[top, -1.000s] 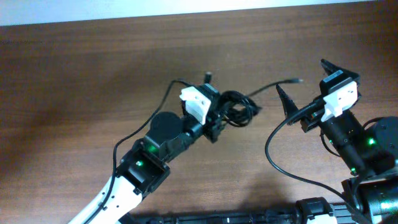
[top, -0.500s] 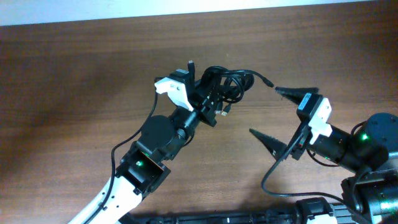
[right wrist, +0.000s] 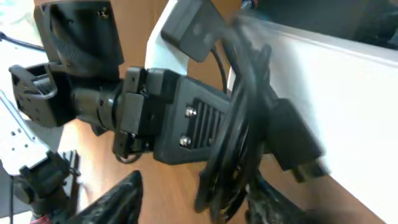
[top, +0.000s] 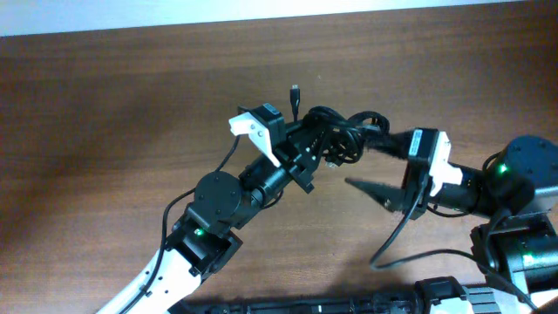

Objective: Untangle cables

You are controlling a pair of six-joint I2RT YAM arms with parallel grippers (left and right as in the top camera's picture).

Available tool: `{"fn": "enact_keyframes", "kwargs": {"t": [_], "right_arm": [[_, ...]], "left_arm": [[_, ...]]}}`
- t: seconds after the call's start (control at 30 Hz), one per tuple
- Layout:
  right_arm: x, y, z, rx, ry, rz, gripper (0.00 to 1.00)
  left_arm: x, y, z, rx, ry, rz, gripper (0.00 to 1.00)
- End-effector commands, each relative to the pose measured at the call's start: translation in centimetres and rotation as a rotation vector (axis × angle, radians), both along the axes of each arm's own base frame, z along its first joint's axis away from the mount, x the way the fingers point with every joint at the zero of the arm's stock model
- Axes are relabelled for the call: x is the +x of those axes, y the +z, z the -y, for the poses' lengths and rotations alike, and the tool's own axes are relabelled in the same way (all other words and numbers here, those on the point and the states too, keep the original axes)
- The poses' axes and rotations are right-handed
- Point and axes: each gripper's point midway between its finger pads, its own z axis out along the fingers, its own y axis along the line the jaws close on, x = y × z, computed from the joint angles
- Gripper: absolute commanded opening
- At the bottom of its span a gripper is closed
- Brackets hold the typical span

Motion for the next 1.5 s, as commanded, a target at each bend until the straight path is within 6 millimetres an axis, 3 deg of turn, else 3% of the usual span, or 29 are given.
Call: {"fn": "enact_keyframes", "kwargs": {"t": [0.0,0.03,0.23,0.27,0.3,0.33,0.4,0.47,0.53,0.6,0.73,0.87,1.0,1.03,1.1,1.17,1.2,1.3,1.37,1.43,1.47], "right_arm": [[-0.3,0.5,0.0,0.004,0.016,0.011,0.18],[-0.2,0.5,0.0,0.004,0.013,0.014,0.04],[0.3,0.3,0.2,-0.002,-0.018,0.01,0.04],[0.3,0.4,0.2,-0.002,-0.018,0.011,0.31],[0.3,0.4,0.2,-0.002,-0.018,0.011,0.51],[0.3,0.4,0.2,-0.002,-0.018,0.011,0.6],[0.3,0.4,0.2,-0.002,-0.018,0.011,0.72],[0.9,0.2,0.4,-0.008,-0.053,0.004,0.77],[1.8,-0.3,1.0,-0.022,-0.118,-0.015,0.79],[1.3,-0.2,0.7,-0.016,-0.086,-0.014,0.8],[-1.0,0.9,-0.4,0.01,0.07,0.043,0.8],[-0.9,2.7,-0.4,0.014,0.073,0.172,0.8],[-0.5,3.0,-0.4,0.015,0.072,0.201,0.8],[-0.1,2.8,-0.5,0.014,0.073,0.186,0.75],[0.6,2.3,-0.5,0.014,0.073,0.163,0.52],[1.0,2.1,-0.5,0.013,0.073,0.15,0.4],[1.2,1.9,-0.5,0.013,0.073,0.142,0.24],[1.7,1.6,-0.6,0.013,0.073,0.127,0.04],[1.8,1.5,-0.6,0.012,0.072,0.124,0.04],[1.8,1.5,-0.6,0.012,0.068,0.124,0.04],[2.0,1.5,-0.5,0.011,0.058,0.124,0.04]], "left_arm": [[-1.2,1.3,0.5,-0.027,-0.048,0.022,0.0],[-1.2,1.3,0.6,-0.026,-0.053,0.022,0.0],[-2.2,1.2,1.2,-0.015,-0.118,0.033,0.0],[-2.2,1.2,1.2,-0.015,-0.118,0.033,0.0],[-2.0,1.2,1.1,-0.017,-0.11,0.033,0.0],[-1.7,1.3,0.8,-0.02,-0.086,0.029,0.0],[0.0,1.5,-0.7,-0.036,0.012,0.022,0.0],[1.3,2.7,-3.2,-0.075,0.12,0.027,0.0],[1.5,4.1,-5.3,-0.11,0.182,0.052,0.0],[1.0,5.5,-6.7,-0.138,0.203,0.081,0.0],[1.0,5.3,-6.4,-0.31,0.121,-0.108,0.0],[-0.5,5.0,-4.4,-0.305,0.031,-0.136,0.0],[-1.5,3.6,-1.4,-0.274,-0.039,-0.172,0.0],[-1.8,3.6,-0.9,-0.275,-0.055,-0.172,0.0],[-1.9,3.5,-0.4,-0.275,-0.073,-0.168,0.0],[-2.2,3.5,-0.1,-0.271,-0.088,-0.167,0.0],[-2.2,3.5,-0.1,-0.27,-0.092,-0.167,0.0],[-2.5,3.4,0.2,-0.261,-0.115,-0.166,0.0],[-2.5,3.2,0.2,-0.256,-0.114,-0.17,0.02],[-2.5,3.3,0.2,-0.25,-0.11,-0.161,0.15],[-2.4,3.3,0.1,-0.251,-0.105,-0.162,0.5]]}}
